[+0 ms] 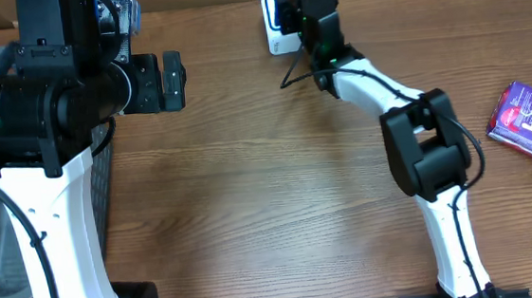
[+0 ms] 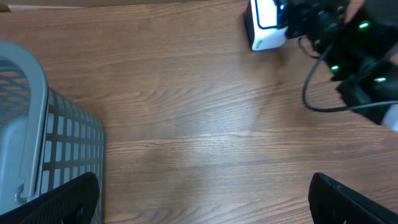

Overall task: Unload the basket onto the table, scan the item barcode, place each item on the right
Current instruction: 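Hold the orange box's barcode in front of the scanner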

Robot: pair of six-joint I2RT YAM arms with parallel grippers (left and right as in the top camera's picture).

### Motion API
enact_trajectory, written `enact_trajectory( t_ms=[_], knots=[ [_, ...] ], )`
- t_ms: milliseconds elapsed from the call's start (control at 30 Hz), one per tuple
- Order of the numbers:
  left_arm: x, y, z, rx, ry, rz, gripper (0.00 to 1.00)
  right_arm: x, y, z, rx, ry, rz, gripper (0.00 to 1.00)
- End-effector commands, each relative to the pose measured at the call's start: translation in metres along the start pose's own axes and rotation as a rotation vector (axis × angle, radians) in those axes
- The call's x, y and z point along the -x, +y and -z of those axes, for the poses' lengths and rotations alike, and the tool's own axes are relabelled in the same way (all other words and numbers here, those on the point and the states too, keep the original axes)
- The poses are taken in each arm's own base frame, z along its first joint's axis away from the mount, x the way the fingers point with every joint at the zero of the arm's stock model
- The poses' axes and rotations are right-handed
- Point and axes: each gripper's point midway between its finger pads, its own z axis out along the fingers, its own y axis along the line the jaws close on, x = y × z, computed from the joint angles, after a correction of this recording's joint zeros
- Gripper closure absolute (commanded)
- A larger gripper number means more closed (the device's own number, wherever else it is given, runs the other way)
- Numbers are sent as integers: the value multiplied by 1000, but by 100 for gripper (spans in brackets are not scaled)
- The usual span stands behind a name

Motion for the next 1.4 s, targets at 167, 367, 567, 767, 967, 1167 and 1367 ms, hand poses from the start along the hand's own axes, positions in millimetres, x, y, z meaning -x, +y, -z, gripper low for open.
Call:
enact_trajectory(
  t_ms=[167,367,567,767,967,1167,1367],
  knots=[
    [3,-1,2,-8,-11,-16,0,-32,16,-13,-24,-12,82,30],
    [3,-1,2,-8,-11,-16,0,-31,15,-14,-29,-16,161,26],
    [3,-1,2,-8,-11,-16,0,-31,10,-14,-54,-16,225,24],
    [3,-1,2,-8,-11,-16,0,-30,6,-14,-59,-16,230,22],
    [3,-1,2,-8,-11,-16,0,-30,4,-14,-71,-16,238,21],
    [3,-1,2,-8,-11,-16,0,-27,3,-13,-79,-14,263,23],
    [3,-1,2,-8,-11,-16,0,-7,0,-7,-87,-8,306,25]
  ],
)
